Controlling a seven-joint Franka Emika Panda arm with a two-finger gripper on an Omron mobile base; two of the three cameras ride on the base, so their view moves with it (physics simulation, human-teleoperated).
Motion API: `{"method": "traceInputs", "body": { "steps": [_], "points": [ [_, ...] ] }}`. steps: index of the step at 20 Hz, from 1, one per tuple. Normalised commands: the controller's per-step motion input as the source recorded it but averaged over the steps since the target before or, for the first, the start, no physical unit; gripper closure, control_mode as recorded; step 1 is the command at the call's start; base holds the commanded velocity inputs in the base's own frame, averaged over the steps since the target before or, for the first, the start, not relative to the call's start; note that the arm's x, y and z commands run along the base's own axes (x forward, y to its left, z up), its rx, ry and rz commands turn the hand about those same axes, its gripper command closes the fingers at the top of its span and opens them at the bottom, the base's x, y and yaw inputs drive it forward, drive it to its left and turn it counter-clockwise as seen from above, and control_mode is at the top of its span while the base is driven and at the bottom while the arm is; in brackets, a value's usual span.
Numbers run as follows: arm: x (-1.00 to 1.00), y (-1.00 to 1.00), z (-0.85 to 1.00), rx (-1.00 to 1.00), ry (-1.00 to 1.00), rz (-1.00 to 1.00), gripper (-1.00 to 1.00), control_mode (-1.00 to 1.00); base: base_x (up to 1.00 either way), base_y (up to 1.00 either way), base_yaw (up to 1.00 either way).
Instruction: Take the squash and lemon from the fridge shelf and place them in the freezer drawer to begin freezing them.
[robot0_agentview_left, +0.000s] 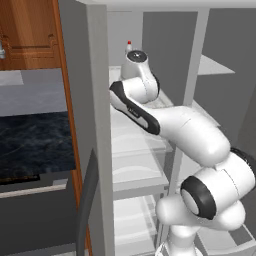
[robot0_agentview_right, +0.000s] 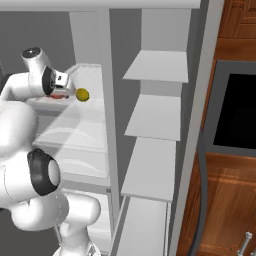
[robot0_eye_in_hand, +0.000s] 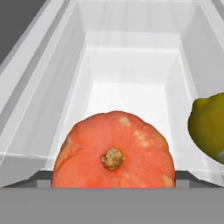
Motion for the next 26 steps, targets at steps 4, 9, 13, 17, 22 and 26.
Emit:
{"method": "traceInputs", "body": {
  "steps": [4,9,13,17,22,26],
  "points": [
    [-1.00,-0.93,0.02,0.11,-0.08,0.00,1.00,-1.00,0.00,0.00,0.00],
    [-1.00,-0.49,0.13,0.03,0.01,-0.01,1.00,-1.00,0.00,0.00,0.00],
    [-1.00,-0.25,0.02,0.00,0.11,0.00,1.00,-1.00,0.00,0.00,0.00],
    [-1.00,-0.14,0.00,-0.04,0.20,0.00,1.00,-1.00,0.00,0.00,0.00],
    [-1.00,-0.05,-0.21,-0.11,0.24,0.00,1.00,-1.00,0.00,0.00,0.00],
    [-0.88,-0.07,-0.57,-0.12,0.17,0.00,1.00,-1.00,0.00,0.00,0.00]
  ]
}}
